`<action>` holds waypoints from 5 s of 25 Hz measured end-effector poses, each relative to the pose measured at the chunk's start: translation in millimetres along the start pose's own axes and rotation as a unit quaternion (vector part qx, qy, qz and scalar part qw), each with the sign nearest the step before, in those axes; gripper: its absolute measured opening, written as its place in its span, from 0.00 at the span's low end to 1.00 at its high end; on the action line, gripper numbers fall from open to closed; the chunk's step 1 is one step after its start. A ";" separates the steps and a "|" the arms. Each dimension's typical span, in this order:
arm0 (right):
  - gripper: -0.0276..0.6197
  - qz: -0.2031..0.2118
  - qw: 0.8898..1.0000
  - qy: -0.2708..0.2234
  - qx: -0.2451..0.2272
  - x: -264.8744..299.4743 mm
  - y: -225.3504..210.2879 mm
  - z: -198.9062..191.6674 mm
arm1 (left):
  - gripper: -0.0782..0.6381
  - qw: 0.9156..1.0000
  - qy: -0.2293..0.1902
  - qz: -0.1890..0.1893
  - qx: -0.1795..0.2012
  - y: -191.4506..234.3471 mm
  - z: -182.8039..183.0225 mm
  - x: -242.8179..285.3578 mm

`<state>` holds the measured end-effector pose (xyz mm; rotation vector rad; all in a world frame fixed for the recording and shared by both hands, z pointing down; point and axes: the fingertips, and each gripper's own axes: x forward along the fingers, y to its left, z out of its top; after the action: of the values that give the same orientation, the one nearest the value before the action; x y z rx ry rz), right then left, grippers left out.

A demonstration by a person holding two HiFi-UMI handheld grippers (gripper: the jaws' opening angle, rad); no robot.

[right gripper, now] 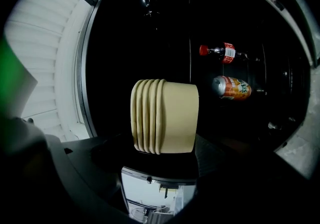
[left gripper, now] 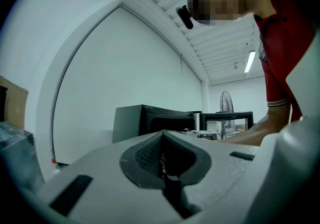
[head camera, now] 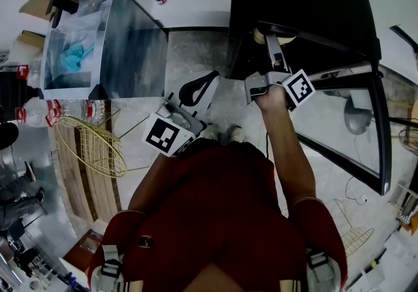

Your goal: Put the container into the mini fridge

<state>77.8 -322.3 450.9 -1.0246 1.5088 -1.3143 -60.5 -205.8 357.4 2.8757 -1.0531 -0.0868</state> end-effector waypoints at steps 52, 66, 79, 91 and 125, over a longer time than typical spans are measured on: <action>0.63 0.029 0.965 0.137 -0.222 -14.5 5.8 -7.9 | 0.12 1.000 0.010 -0.001 0.017 -35.0 -1.0 -19.9; 0.63 -0.009 0.953 0.149 -0.262 2.3 -10.4 -1.9 | 0.12 1.000 0.013 0.005 0.023 -32.6 -1.4 -28.0; 0.63 -0.012 0.942 0.183 -0.281 -0.4 -19.3 -12.3 | 0.12 1.000 0.016 0.004 0.019 -30.9 -2.5 -27.8; 0.63 0.005 0.902 0.213 -0.376 -30.3 -8.1 -30.9 | 0.12 1.000 0.012 -0.010 0.014 -34.5 -4.5 -24.5; 0.08 0.091 0.793 0.166 -0.579 -127.2 105.8 -78.4 | 0.12 0.998 -0.018 -0.063 0.012 -65.7 3.2 -14.9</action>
<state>35.1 -167.7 362.7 -1.3187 2.7212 -0.2938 -29.9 -146.4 348.6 2.9713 -0.8845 -0.1359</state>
